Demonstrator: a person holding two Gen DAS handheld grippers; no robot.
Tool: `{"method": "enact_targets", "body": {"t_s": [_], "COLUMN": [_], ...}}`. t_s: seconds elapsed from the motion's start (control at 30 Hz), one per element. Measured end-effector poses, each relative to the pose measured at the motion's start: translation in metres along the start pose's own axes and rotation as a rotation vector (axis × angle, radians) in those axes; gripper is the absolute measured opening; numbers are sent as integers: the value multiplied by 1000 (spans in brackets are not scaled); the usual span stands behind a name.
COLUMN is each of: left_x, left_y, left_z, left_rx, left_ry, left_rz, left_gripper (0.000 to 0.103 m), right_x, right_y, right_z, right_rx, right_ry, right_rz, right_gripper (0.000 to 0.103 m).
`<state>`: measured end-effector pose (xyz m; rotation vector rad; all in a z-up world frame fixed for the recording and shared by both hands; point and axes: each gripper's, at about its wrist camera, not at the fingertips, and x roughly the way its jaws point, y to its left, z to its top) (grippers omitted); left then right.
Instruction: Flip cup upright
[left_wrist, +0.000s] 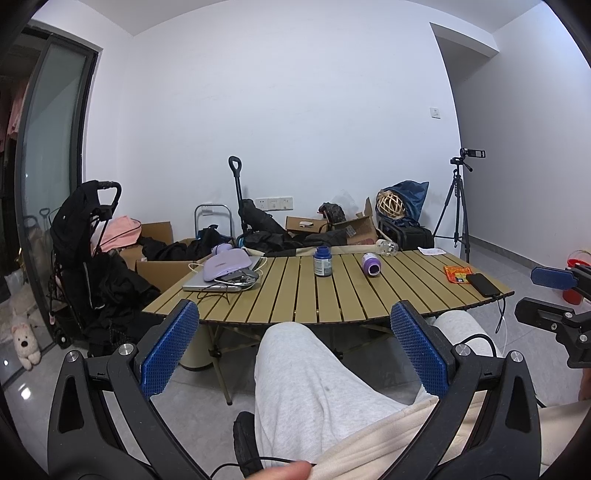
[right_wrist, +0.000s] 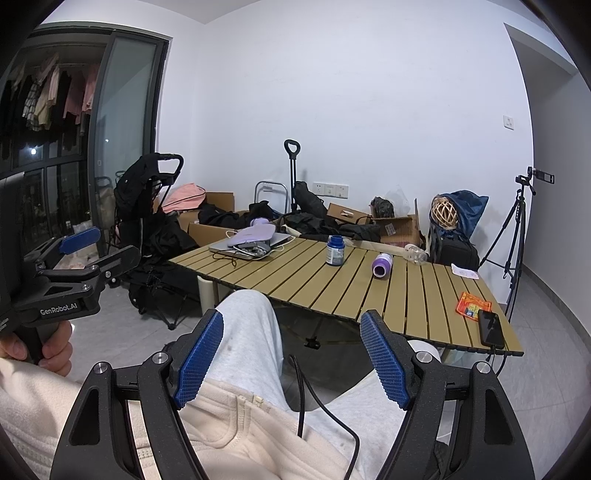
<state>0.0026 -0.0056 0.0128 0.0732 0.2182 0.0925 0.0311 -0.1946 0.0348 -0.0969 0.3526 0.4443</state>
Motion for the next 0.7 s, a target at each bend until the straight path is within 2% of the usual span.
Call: {"method": "enact_targets", "body": {"t_s": [0.7], "left_x": [0], "left_y": [-2], "left_z": [1], "left_rx": [-4], "left_ry": [2], "left_rz": [-5], "left_gripper": [103], "right_x": [0], "right_y": [0], "right_z": [0], "right_rx": [0], "right_ry": [1], "right_rz": [2], "right_gripper": [81]}}
